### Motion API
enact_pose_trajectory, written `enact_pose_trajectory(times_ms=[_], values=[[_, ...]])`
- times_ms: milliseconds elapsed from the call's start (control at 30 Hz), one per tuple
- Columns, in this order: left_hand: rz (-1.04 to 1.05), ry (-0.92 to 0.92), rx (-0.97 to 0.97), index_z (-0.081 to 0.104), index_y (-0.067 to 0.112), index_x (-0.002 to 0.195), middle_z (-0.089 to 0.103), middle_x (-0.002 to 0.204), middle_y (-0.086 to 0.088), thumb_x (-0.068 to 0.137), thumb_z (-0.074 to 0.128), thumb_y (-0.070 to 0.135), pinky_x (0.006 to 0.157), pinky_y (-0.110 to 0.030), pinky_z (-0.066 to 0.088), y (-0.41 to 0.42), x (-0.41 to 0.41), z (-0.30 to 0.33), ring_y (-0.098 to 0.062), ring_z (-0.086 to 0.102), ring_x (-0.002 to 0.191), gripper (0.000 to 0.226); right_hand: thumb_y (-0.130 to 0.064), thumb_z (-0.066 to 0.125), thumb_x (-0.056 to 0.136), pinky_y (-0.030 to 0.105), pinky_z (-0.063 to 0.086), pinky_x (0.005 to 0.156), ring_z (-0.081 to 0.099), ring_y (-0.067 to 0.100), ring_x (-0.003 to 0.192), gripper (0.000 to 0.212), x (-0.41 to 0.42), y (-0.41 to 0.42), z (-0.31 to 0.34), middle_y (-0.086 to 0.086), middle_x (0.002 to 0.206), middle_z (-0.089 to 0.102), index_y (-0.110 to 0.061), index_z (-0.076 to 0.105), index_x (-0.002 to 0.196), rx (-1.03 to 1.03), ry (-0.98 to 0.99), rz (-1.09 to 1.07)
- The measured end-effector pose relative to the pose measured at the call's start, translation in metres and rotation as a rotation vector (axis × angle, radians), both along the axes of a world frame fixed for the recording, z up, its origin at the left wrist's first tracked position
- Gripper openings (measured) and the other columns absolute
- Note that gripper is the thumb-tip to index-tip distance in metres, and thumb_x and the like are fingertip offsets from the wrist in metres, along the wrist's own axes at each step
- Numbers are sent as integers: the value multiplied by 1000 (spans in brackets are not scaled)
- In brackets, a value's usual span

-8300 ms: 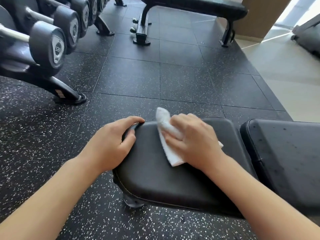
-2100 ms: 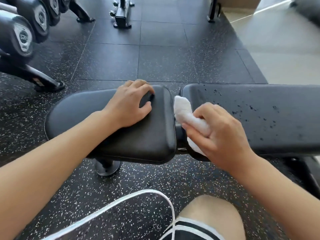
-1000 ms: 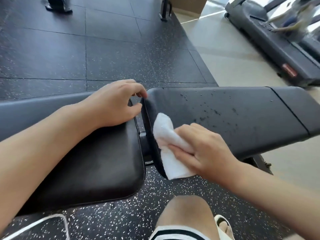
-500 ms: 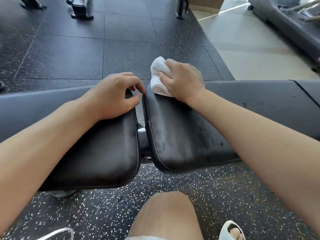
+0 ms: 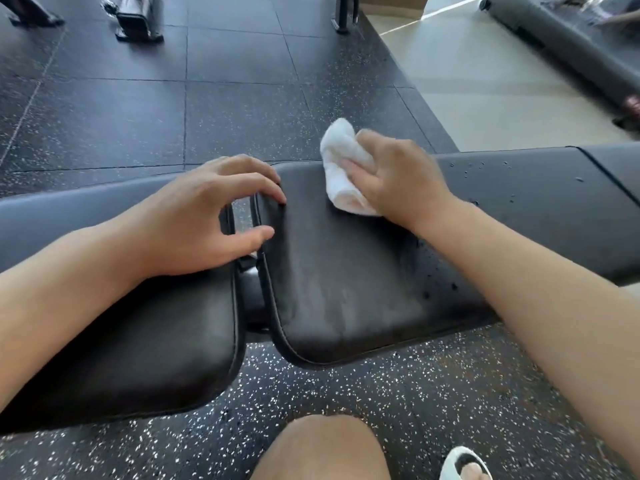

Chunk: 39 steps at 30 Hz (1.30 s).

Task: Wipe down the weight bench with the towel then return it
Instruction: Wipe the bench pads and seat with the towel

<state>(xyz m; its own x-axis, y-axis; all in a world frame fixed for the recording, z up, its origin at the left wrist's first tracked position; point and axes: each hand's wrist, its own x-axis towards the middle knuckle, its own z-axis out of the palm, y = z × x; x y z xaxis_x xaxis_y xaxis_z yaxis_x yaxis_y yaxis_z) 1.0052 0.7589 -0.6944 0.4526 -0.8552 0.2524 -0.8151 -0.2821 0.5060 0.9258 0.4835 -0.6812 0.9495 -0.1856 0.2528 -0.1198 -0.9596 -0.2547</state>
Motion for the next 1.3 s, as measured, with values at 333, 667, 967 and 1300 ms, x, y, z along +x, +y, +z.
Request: enact_pose_trajectory(times_ms=[333, 667, 967, 1300], values=[[39, -23, -69, 72, 21, 115, 64, 126, 13, 85, 64, 25, 105, -29, 46, 4, 4, -5, -5, 62, 119, 31, -48, 57, 94, 35, 40, 59, 51, 20, 75, 21, -62, 79, 4, -11, 77, 46, -34, 42, 95, -2, -33, 391], [61, -9, -8, 67, 33, 127, 58, 137, 16, 90, 69, 27, 117, -37, 40, 0, -1, 0, -6, 54, 133, 37, -46, 49, 102, 37, 31, 74, 61, 38, 100, 29, 3, -43, -7, 11, 105, 70, -20, 58, 111, -105, -30, -174], [150, -35, -35, 70, 25, 105, 63, 123, 15, 83, 62, 24, 102, -40, 49, 3, -5, 0, -11, 64, 114, 24, -45, 54, 101, 39, 46, 69, 65, 29, 95, 33, -17, 78, 4, -2, 99, 70, -25, 55, 126, -13, -67, 367], [192, -27, -19, 70, 29, 105, 63, 129, 20, 84, 60, 21, 107, -32, 46, -1, -8, 1, -4, 62, 119, 24, -45, 48, 101, 42, 43, 80, 63, 40, 107, 34, 9, -30, 5, 13, 113, 70, -21, 57, 124, -98, 52, -166]])
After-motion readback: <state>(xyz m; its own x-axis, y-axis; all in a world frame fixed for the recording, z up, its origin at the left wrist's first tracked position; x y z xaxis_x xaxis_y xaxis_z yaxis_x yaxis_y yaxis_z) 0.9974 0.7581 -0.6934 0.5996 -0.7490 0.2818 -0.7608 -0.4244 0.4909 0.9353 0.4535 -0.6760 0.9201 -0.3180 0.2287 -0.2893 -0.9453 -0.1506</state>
